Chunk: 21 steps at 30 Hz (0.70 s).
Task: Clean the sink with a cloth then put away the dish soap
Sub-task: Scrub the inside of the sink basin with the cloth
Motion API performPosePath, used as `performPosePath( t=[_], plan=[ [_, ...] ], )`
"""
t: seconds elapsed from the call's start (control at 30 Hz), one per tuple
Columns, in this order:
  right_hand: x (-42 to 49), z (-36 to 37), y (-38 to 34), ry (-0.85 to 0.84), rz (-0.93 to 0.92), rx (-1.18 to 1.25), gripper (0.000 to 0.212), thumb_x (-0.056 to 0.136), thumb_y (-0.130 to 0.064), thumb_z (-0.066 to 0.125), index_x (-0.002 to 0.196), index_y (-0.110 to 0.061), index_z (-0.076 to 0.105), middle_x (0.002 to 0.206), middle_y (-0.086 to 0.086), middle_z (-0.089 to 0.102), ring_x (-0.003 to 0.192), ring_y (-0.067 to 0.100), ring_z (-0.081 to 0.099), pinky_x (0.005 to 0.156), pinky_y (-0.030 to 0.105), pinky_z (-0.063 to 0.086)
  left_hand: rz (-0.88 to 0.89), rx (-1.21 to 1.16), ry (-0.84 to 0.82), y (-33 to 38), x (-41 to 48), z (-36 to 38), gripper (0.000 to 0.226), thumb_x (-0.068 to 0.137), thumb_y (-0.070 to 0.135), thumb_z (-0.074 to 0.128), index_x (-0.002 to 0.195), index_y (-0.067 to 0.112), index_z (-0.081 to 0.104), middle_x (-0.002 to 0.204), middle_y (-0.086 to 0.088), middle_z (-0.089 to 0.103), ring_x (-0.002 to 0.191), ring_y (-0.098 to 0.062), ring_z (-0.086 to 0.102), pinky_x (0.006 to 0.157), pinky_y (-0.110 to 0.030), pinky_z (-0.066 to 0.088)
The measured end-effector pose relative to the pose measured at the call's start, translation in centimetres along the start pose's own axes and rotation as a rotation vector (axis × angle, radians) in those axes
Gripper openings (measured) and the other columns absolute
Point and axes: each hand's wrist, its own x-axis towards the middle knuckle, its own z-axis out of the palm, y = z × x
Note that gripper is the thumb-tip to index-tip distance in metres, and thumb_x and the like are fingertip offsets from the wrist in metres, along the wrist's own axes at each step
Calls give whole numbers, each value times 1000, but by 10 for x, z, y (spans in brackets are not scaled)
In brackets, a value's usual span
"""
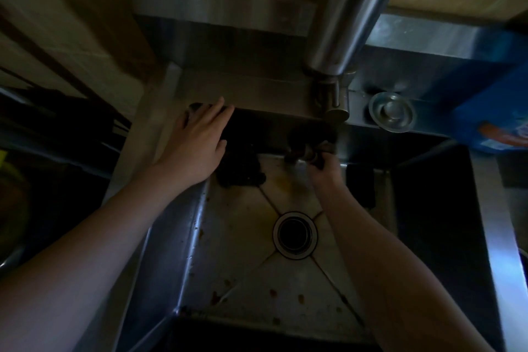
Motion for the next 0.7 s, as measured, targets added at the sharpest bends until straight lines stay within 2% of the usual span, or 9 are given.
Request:
performPosePath(
  t=[0.07,0.13,0.27,0.37,0.43,0.47,0.53,0.57,0.7],
  plan=[
    [-4,20,0,42,-4,122,9,93,-5,48,91,-9,55,82,8,56,72,15,54,65,23,53,-12,-17,11,-5,-4,-3,63,92,22,50,148,21,19,158,-2,11,143,-25,14,112,-50,18],
    [-6,40,1,18,-93,38,12,94,0,44,94,-8,54,88,7,55,79,14,54,73,23,48,-23,-27,6,-7,-9,-3,63,93,23,49,148,23,17,158,-1,9,144,-24,12,112,-48,17],
    [-18,66,-3,-137,-246,-245,19,91,1,51,109,1,56,92,3,57,83,12,55,67,10,42,-28,-28,-8,-9,-14,-3,64,93,24,49,148,23,16,158,-1,8,144,-24,10,112,-48,17],
    [-17,66,-5,-94,-268,-322,37,88,7,54,124,8,49,119,20,57,113,29,55,78,4,41,-29,-37,-7,-8,-13,-3,64,93,24,49,148,23,17,158,-1,8,144,-23,10,112,-48,17],
    [-17,55,-5,-90,-274,-327,33,88,5,55,121,9,52,118,24,59,113,34,56,65,-1,40,-16,-22,-3,-5,-12,-3,64,93,24,49,148,23,17,158,-1,10,144,-23,12,111,-48,19],
    [-17,47,-5,-101,-277,-340,28,89,1,57,115,7,56,113,24,61,108,36,58,63,4,41,-9,-19,-3,-3,-11,-3,64,93,24,49,148,23,17,158,-1,10,144,-23,12,111,-48,19],
    [-18,30,-6,-127,-263,-329,22,89,-5,58,108,5,60,107,23,64,102,38,61,71,20,44,1,-35,-10,3,-9,-3,64,92,24,49,148,23,18,158,-1,11,143,-23,13,111,-49,18],
    [-18,20,-7,-114,-265,-325,21,89,-5,58,107,5,60,106,23,64,101,38,61,72,23,44,8,-43,-14,6,-8,-3,64,92,24,50,148,23,18,158,-1,11,143,-23,13,112,-49,17],
    [-17,-24,-9,-63,-273,-325,15,89,-6,56,101,1,61,101,22,65,97,38,61,70,23,47,36,-53,-35,21,-3,-1,64,93,26,48,148,25,16,158,1,9,144,-21,10,112,-51,15]
  ],
)
